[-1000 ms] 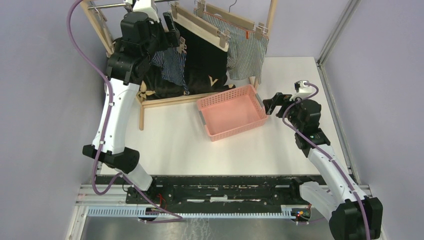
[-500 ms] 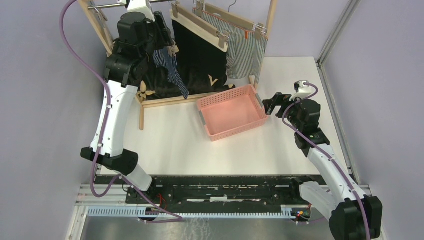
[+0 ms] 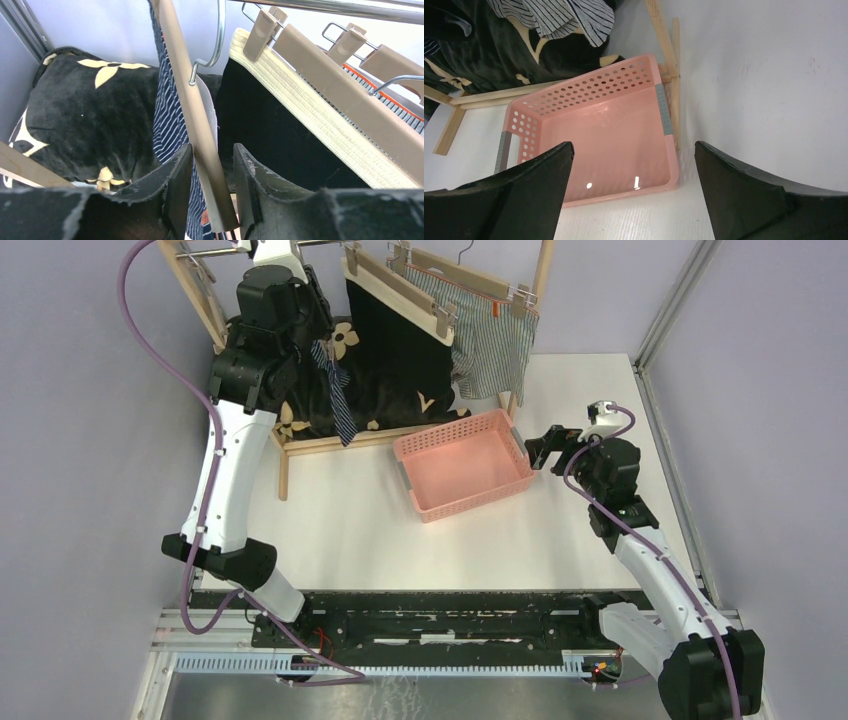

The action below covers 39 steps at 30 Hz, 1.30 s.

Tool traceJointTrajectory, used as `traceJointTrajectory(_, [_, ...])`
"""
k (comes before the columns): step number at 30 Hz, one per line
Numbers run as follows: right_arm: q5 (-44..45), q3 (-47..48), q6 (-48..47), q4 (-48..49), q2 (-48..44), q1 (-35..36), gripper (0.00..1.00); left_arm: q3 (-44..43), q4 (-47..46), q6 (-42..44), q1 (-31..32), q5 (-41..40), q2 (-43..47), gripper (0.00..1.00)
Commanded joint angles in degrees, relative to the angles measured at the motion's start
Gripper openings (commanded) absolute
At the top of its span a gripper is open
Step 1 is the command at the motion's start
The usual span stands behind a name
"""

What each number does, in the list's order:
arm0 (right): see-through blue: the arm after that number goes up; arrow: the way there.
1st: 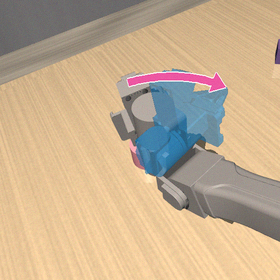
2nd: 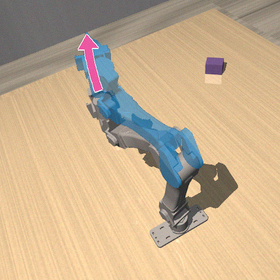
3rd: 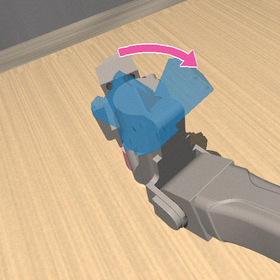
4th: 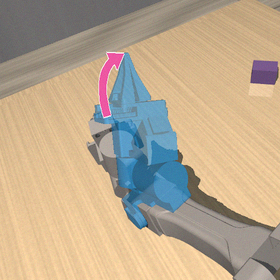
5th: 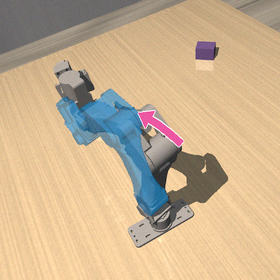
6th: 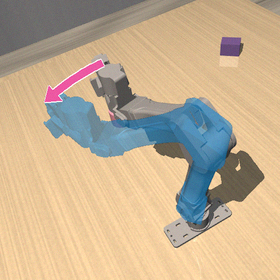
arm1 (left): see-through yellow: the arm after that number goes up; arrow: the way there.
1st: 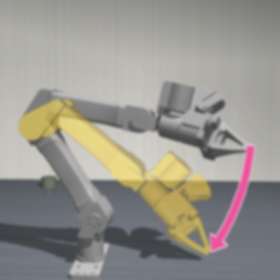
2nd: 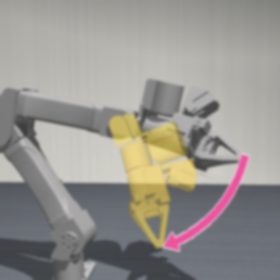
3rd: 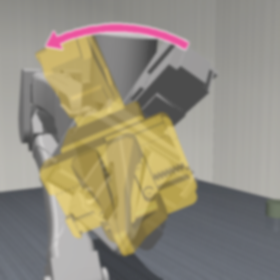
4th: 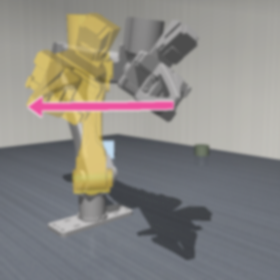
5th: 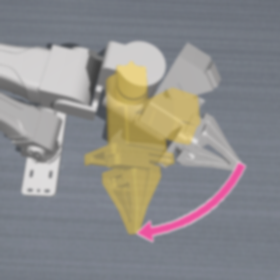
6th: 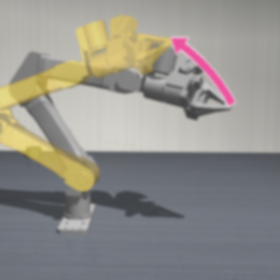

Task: Remove the underwear clipped to the hanger

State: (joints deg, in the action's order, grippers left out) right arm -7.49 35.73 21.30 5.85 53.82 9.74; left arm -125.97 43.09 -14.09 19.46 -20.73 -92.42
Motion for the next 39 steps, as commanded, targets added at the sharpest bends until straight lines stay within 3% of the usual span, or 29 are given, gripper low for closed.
traceJointTrajectory(1, [0.2,-0.5,0.8,3.7,0.2,0.3,1.0,-0.4,-3.4,2.3,-0.6,-1.2,0.9,0.39])
traceJointTrajectory(14, [0.2,-0.5,0.7,3.5,-0.6,0.4,1.0,-1.9,-4.9,4.0,-1.3,-1.1,-1.5,0.35])
traceJointTrajectory(18, [0.4,-0.4,0.6,3.6,-0.3,0.4,1.0,-1.9,-4.8,4.1,-1.5,-1.0,-2.1,0.25])
traceJointTrajectory(22, [0.5,-0.4,0.7,3.7,-0.1,0.4,1.0,-1.6,-4.9,4.5,-1.6,-1.3,-2.0,0.03])
traceJointTrajectory(30, [3.3,-3.0,1.8,8.1,0.0,0.5,1.0,0.4,-7.9,6.6,-1.6,0.6,-0.6,0.03])
traceJointTrajectory(39, [4.1,0.6,0.4,1.1,1.9,0.5,1.0,6.4,-17.6,11.5,-1.6,1.3,3.8,0.03])
